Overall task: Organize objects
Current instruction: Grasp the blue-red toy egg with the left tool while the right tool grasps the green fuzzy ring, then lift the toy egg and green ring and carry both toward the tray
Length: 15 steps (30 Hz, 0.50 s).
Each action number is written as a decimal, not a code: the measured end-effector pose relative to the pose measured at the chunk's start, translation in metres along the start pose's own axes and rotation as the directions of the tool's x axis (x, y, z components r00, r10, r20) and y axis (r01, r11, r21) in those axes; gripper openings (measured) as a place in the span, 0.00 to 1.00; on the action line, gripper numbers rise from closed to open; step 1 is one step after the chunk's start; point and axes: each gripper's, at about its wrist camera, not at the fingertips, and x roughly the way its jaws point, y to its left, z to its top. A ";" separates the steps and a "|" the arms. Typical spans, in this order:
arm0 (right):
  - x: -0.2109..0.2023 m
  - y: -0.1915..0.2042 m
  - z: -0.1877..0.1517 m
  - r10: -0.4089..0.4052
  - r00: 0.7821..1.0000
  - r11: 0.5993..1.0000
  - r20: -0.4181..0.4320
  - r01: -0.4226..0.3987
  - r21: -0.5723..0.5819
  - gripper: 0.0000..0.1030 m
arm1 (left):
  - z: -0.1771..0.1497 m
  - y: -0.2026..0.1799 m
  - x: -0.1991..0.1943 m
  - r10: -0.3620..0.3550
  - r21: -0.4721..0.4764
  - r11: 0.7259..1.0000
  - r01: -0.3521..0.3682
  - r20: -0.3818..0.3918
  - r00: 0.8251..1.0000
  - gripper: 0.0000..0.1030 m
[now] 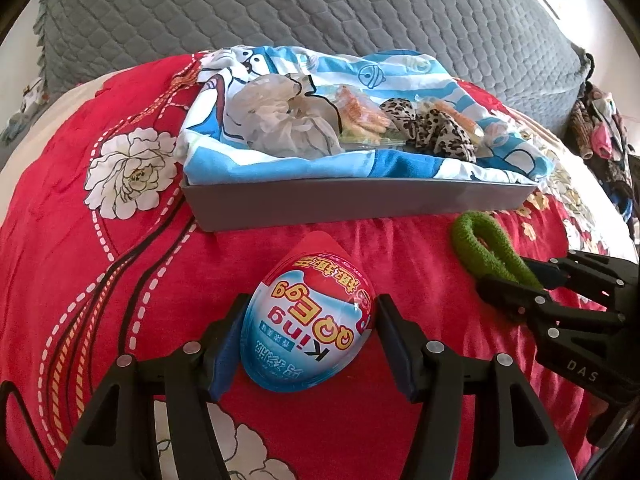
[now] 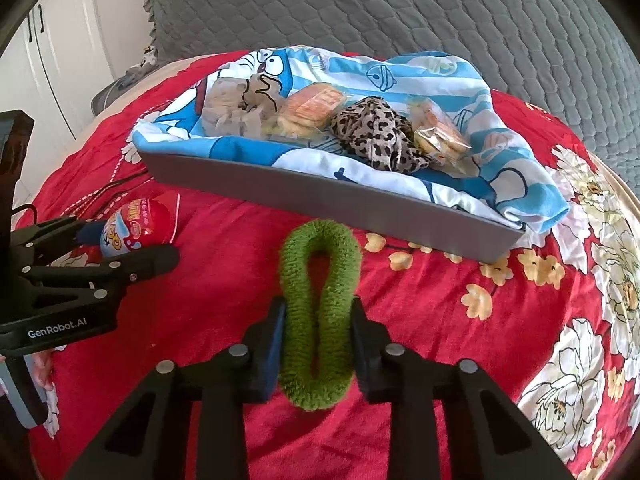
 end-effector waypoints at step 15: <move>-0.012 0.004 0.004 0.035 0.999 0.999 0.003 -0.035 -0.018 0.25 | -0.001 -0.003 -0.008 0.001 -0.005 1.000 -0.001 0.016 1.000 0.62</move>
